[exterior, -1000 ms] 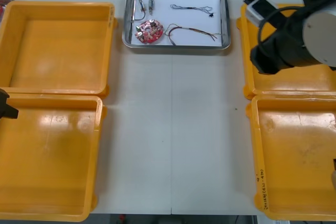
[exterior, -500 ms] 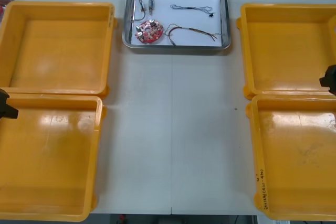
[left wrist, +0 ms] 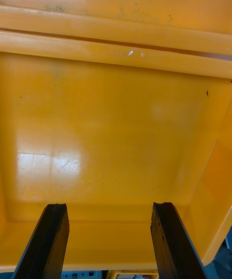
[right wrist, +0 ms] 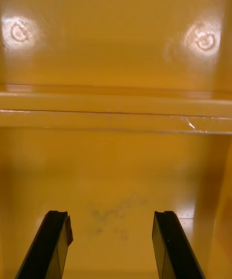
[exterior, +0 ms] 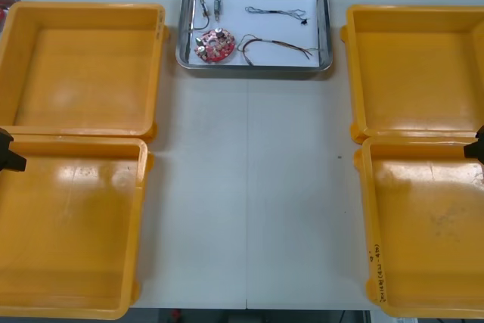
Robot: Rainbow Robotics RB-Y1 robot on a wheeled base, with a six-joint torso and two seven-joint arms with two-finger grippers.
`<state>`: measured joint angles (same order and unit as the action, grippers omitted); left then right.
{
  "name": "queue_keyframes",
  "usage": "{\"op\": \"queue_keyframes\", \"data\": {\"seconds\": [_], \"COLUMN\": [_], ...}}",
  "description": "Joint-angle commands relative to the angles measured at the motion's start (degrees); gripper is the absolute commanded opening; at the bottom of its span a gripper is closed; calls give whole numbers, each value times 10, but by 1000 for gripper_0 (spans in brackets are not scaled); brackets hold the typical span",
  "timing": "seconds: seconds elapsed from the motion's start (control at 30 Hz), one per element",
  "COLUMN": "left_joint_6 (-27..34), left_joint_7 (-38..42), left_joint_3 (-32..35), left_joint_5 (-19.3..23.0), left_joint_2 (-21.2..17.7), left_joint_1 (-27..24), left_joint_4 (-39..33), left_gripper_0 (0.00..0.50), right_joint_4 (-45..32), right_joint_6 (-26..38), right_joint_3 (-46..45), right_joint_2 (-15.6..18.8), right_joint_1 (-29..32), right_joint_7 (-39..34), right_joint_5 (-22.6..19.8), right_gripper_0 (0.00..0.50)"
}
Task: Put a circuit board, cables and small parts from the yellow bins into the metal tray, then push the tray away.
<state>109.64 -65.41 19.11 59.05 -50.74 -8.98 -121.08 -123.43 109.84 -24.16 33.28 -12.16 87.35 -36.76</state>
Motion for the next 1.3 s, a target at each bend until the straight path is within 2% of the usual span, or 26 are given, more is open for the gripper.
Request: {"op": "queue_keyframes", "data": {"seconds": [0.03,0.2,1.3], "left_joint_6": [4,4,4], "left_joint_7": [-39,-39,-39], "left_joint_3": [18,18,18], "left_joint_5": [-3,-3,-3], "left_joint_2": [-25,-25,-25], "left_joint_1": [11,11,11], "left_joint_4": [-15,-15,-15], "left_gripper_0": [500,500,500], "right_joint_4": [-9,-15,-22], "right_joint_6": [2,2,2], "right_joint_3": [-19,-18,-11], "right_joint_2": [11,12,13], "right_joint_1": [33,48,49], "right_joint_7": [-60,-68,-62], "right_joint_5": [-3,-9,-14], "right_gripper_0": [500,500,500]}}
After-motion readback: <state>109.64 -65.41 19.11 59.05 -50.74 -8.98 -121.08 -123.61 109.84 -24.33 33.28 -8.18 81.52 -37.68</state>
